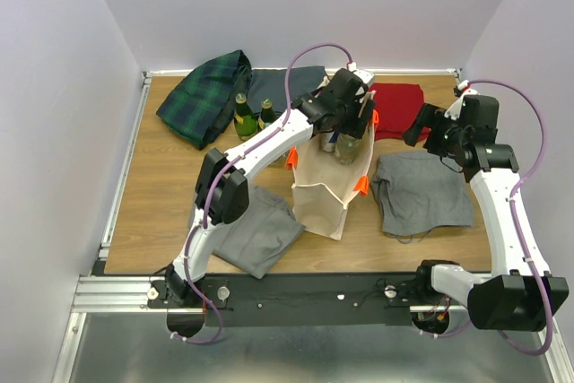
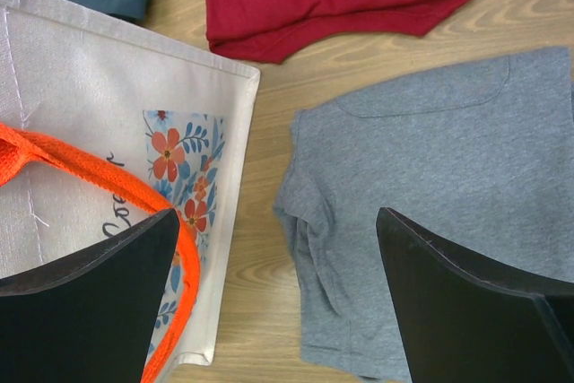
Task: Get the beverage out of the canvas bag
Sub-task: Adjust the drink in the canvas bag.
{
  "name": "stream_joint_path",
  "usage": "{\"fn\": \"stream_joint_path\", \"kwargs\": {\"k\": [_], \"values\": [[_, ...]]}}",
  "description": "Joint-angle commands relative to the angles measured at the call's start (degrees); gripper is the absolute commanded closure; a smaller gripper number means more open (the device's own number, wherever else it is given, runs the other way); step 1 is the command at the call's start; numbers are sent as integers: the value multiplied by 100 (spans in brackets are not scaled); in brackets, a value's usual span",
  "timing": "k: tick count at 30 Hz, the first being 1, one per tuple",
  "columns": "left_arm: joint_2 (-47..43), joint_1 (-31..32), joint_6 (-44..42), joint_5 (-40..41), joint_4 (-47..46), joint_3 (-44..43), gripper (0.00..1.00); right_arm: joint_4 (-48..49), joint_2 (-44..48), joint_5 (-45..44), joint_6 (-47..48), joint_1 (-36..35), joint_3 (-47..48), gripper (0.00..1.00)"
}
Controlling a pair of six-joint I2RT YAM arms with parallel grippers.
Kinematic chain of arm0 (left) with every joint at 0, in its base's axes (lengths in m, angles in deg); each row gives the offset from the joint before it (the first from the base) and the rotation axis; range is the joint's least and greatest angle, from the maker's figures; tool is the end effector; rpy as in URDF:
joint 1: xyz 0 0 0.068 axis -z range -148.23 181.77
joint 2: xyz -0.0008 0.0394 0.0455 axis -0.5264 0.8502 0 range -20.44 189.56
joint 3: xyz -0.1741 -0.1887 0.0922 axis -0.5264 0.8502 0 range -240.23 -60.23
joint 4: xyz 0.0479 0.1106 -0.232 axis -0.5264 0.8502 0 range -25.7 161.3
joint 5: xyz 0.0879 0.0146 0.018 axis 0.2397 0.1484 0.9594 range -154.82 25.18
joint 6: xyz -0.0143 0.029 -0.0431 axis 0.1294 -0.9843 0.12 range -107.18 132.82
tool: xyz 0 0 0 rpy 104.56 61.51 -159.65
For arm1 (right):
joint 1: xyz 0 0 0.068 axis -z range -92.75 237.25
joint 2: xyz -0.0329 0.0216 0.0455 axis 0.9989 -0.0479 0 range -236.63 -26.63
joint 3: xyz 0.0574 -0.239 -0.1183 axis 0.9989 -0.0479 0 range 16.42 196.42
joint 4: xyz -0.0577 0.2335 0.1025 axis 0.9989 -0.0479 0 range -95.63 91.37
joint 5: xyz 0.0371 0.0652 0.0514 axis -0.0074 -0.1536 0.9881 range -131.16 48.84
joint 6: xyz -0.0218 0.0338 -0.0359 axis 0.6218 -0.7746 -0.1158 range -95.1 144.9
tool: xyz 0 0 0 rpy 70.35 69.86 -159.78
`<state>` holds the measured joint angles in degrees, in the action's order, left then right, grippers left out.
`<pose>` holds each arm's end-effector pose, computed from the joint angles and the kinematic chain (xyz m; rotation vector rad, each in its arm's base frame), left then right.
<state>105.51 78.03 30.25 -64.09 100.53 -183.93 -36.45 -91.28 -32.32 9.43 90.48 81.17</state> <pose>0.3516 -0.3667 0.3094 0.5678 2.2374 -0.5750 0.2382 -0.0080 0.3457 0.2792 2.2178 0.2886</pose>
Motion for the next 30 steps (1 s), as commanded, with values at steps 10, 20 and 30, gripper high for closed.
{"fn": "stream_joint_path", "kwargs": {"k": [10, 20, 30], "values": [[52, 59, 32, 129, 95, -58, 35, -58, 101, -14, -9, 38, -15, 0], [193, 59, 50, 85, 359, -304, 35, -67, 110, -23, -9, 38, -15, 0], [255, 59, 24, 41, 324, -313, 35, -76, 101, -40, 0, 38, 20, 0]]}}
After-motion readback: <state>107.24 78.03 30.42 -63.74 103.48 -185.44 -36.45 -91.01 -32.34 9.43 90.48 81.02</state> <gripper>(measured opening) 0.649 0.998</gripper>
